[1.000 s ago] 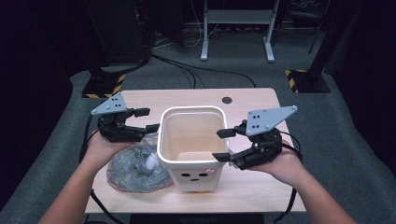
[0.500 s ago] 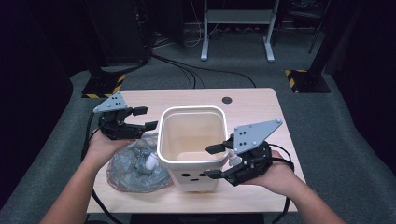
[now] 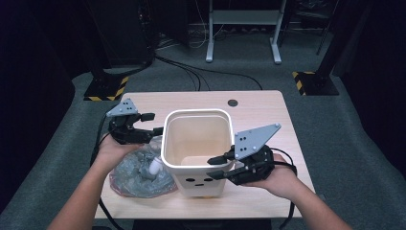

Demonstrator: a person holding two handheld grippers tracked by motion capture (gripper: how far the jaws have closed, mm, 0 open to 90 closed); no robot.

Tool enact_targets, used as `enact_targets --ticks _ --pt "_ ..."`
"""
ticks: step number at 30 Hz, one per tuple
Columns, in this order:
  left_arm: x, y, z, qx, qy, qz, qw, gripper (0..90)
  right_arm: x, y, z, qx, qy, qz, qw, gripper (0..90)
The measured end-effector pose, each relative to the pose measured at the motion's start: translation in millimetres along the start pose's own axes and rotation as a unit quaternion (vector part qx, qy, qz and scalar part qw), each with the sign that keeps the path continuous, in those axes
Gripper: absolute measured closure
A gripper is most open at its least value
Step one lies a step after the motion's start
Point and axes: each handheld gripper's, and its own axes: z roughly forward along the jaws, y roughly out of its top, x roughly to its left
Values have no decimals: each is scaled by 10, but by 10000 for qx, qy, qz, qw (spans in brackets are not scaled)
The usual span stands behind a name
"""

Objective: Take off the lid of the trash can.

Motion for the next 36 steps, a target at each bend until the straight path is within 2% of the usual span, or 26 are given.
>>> enact_targets --ticks 3,7,14,18,21,28,31,36 --pt "-9 -10 40 -17 -65 -9 10000 322 -26 -5 -3 -17 47 -3 10000 710" --pt "-28 -12 81 -29 -140 -3 9999 319 -52 3 2 1 97 -5 10000 714" --pt "-12 -19 62 -97 -212 -57 9997 323 -114 -4 89 264 258 -37 9993 753" --pt "-19 -16 42 -88 -206 -15 9997 328 -166 1 83 112 398 82 9991 751" --pt "-15 -16 40 -94 -217 -21 9997 328 -179 31 74 36 424 78 9991 753" --pt "-17 -14 39 -99 -200 -43 9997 334 -174 123 158 144 513 13 9986 792" --pt "-12 -8 25 -154 -231 -77 9996 334 -186 150 155 81 591 7 9982 829" --pt "-10 22 -1 -227 -243 -103 9994 335 -199 178 159 148 666 -64 9976 838"
